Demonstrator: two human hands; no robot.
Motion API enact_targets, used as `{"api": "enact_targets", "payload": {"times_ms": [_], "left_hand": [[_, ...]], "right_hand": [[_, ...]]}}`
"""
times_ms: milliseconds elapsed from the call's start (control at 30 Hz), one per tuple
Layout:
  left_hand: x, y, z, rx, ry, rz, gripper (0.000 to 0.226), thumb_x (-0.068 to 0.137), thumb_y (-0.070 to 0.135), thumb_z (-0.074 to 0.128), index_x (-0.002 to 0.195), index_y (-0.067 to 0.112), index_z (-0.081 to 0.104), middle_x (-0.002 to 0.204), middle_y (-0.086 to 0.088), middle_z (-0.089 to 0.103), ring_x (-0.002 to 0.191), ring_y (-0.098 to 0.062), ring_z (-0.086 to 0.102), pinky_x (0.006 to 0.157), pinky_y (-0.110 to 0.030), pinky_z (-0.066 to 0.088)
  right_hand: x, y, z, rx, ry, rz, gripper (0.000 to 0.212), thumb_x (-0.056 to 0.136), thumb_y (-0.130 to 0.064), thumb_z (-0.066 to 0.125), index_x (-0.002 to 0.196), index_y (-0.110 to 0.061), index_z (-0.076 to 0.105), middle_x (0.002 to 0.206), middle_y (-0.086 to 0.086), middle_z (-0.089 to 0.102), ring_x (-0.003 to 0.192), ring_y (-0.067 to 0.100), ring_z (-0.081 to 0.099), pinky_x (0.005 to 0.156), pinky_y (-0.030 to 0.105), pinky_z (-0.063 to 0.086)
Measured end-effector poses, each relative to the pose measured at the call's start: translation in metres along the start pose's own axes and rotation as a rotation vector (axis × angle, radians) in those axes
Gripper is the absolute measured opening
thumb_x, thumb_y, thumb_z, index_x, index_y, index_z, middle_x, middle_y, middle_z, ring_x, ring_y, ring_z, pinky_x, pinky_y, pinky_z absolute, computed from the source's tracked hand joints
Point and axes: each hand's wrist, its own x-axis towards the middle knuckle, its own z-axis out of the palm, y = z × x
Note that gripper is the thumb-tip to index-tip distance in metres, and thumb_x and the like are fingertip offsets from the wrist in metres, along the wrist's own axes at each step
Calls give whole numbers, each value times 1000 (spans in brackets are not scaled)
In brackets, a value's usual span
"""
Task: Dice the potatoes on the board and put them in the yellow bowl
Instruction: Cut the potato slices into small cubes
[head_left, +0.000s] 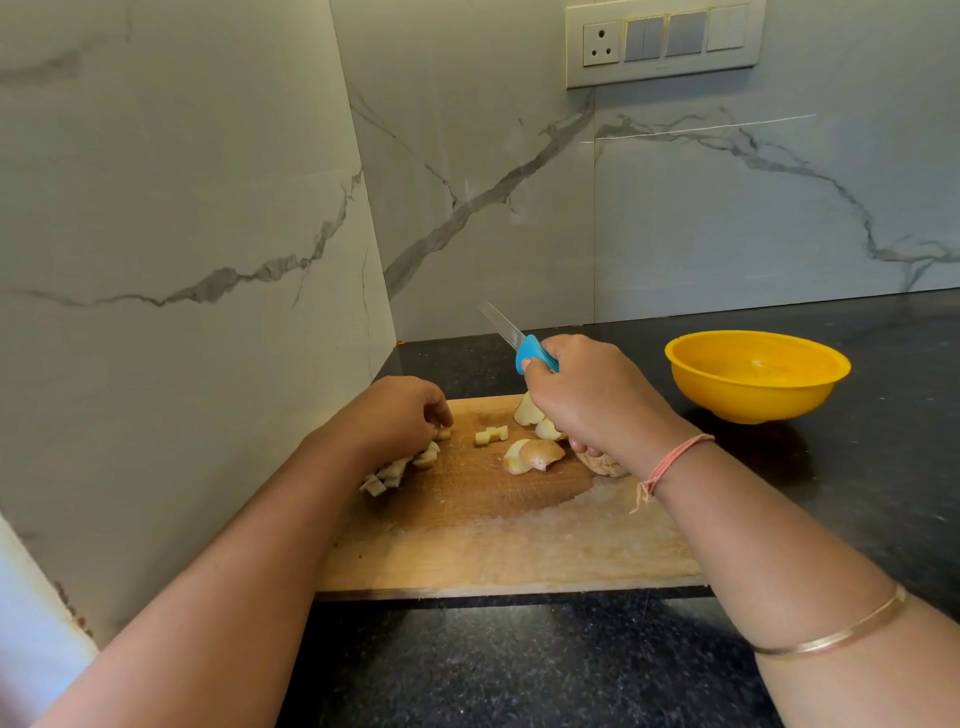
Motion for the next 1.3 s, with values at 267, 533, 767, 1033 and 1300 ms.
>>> {"api": "enact_targets", "payload": {"times_ms": [267, 533, 767, 1033, 1300], "left_hand": [[6, 9, 3, 65, -15, 3, 14, 89, 15, 61, 89, 28, 58, 98, 6, 60, 91, -10, 55, 80, -24, 49], [3, 7, 1, 123, 100, -18, 22, 90, 16, 55, 82, 36, 58, 107, 6, 62, 96, -14, 54, 86, -34, 51], [3, 36, 11, -94, -107, 185, 28, 94, 15, 57, 119, 25, 64, 118, 7, 61, 104, -10, 58, 85, -19, 47], [0, 9, -3, -66, 50, 30, 25, 93, 10, 52, 96, 28, 68, 103, 4, 62, 82, -7, 56, 70, -21, 48], [6, 9, -5, -290, 244, -37, 21, 90, 38, 60, 108, 27, 61, 122, 0, 59, 113, -17, 53, 83, -28, 44]], "right_hand": [[0, 0, 0, 0, -1, 4, 33, 100, -30, 36, 125, -15, 50, 73, -6, 46, 56, 8, 47, 50, 17, 40], [0, 0, 0, -5, 1, 1, 33, 100, -31, 36, 126, -15, 50, 74, -6, 46, 57, 9, 47, 52, 17, 41], [0, 0, 0, -11, 2, 14, 33, 100, -31, 37, 126, -15, 49, 75, -6, 45, 57, 9, 46, 53, 17, 41], [1, 2, 1, -7, 6, 12, 31, 100, -32, 37, 123, -16, 51, 74, -7, 47, 57, 9, 47, 52, 17, 41], [1, 2, 1, -9, 2, 6, 33, 100, -32, 37, 125, -15, 51, 73, -6, 47, 56, 9, 46, 53, 18, 41]]}}
